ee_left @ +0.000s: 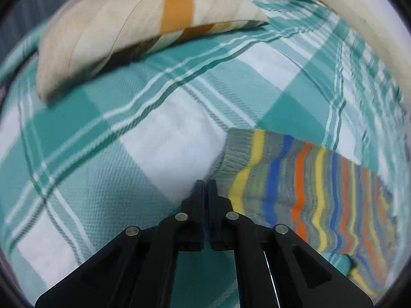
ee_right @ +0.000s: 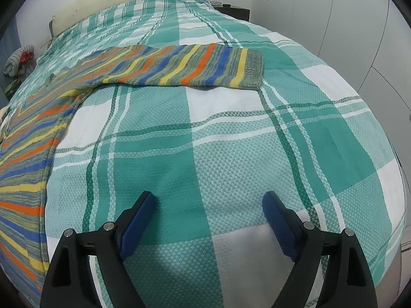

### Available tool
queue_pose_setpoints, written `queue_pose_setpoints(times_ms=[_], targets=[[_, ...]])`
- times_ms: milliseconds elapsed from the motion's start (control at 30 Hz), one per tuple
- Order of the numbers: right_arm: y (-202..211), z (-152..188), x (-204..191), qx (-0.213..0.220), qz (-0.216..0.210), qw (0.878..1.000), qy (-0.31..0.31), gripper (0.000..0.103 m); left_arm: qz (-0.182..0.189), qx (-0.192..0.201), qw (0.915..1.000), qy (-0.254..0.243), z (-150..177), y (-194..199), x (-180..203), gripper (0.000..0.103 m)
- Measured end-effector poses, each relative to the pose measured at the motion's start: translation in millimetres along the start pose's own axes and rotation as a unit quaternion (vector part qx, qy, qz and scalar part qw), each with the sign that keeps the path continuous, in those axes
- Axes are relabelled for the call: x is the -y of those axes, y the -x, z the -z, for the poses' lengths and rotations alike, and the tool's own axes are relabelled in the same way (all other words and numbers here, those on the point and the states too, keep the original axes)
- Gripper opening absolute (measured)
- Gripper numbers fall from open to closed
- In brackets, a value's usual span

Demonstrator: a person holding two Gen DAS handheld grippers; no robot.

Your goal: Fold small clothes

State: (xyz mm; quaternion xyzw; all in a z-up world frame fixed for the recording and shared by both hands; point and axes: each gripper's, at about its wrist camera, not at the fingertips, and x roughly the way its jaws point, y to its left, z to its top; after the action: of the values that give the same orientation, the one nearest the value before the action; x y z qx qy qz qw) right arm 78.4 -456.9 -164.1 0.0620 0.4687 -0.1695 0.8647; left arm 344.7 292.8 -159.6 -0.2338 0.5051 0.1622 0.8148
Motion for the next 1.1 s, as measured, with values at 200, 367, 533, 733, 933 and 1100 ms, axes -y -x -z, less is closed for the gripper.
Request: queue_pose_setpoints(times_ms=[200, 367, 533, 733, 933, 1100], targets=[[-1.0, 0.6, 0.0, -0.002, 0.004, 1.000, -0.006, 0.092, -0.044, 0.026, 0.9983, -0.028, 35.2, 41.7, -15.9, 0.076], [-4.4, 2.3, 2.6, -0.004, 0.007, 1.000, -0.017, 0.103, 0.004, 0.045, 0.9965, -0.071, 102.9, 87.1, -17.0, 0.081], [-3.0, 5.8, 4.0, 0.003, 0.005, 1.000, -0.027, 0.103, 0.073, 0.058, 0.9837, -0.153, 184.3, 126.3, 12.0, 0.092], [-1.0, 10.0, 3.0, 0.014, 0.007, 0.999, -0.029, 0.103, 0.058, 0.050, 0.9659, -0.248, 227.3, 106.9, 36.0, 0.097], [2.3, 17.2, 2.1, 0.032, 0.008, 0.999, -0.029, 0.103, 0.032, 0.045, 0.9639, -0.260, 236.2, 87.3, 24.6, 0.102], [5.6, 21.7, 0.0, 0.035, 0.016, 0.999, -0.030, 0.103, 0.048, 0.051, 0.9628, -0.261, 241.4, 85.8, 20.2, 0.103]])
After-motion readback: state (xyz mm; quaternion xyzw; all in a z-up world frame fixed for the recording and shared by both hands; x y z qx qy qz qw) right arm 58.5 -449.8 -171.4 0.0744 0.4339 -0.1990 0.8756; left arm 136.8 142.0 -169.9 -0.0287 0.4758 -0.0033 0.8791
